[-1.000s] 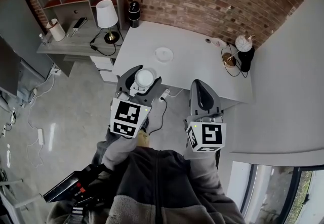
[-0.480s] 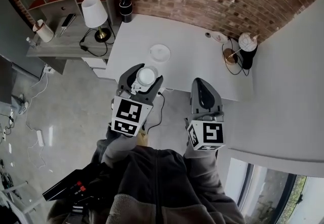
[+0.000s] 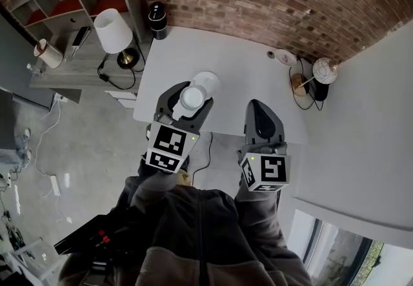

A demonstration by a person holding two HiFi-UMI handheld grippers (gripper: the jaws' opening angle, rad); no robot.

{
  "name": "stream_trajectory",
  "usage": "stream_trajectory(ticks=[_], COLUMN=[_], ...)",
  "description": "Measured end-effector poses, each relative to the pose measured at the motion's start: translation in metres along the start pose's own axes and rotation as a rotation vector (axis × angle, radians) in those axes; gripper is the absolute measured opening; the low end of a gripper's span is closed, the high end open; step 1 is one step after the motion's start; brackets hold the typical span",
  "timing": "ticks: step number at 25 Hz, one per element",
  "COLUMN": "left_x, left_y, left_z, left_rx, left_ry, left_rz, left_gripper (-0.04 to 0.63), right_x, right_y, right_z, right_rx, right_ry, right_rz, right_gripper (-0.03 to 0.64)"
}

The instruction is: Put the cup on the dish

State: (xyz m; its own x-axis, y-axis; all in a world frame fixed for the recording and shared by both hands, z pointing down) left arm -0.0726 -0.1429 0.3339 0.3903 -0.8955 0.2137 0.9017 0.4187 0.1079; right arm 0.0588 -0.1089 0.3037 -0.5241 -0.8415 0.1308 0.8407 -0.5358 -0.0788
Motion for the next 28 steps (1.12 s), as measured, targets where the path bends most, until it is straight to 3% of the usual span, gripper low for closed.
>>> stream_trajectory(ticks=[9, 18, 28], left_x=[0.064, 0.099, 0.123], left_y=[-0.031, -0.019, -0.002], left_z=[-0.005, 0.009, 0.012], left_rx=[0.001, -0.011, -0.019], left_ry=[-0.029, -0.079, -0.119], left_rz=[0.041, 0.085, 0.037], left_gripper=[0.259, 0.259, 0.259], right_x=[0.061, 0.059, 0.060], right_y=[0.031, 0.057, 0.091], right_z=[0.002, 0.021, 0.023], right_rx=[0.027, 0.061, 0.068], right_ry=[-0.035, -0.088, -0.067], right_rz=[0.019, 0.057, -0.009], right_gripper=[0.000, 0.000, 0.000])
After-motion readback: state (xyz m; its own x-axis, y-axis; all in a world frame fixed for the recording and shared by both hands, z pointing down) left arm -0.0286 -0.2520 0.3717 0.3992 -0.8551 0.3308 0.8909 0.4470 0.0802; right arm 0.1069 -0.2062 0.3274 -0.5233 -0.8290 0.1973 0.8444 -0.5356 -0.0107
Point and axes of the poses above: the fingertips, and each gripper's own axes: x forward along the fingers, y to its right, z out of its underside, the point moved 2 cm from there along -x, backward along the fingers, and after that the axes turned 14 degrees about -z, right-handed, at the moved point
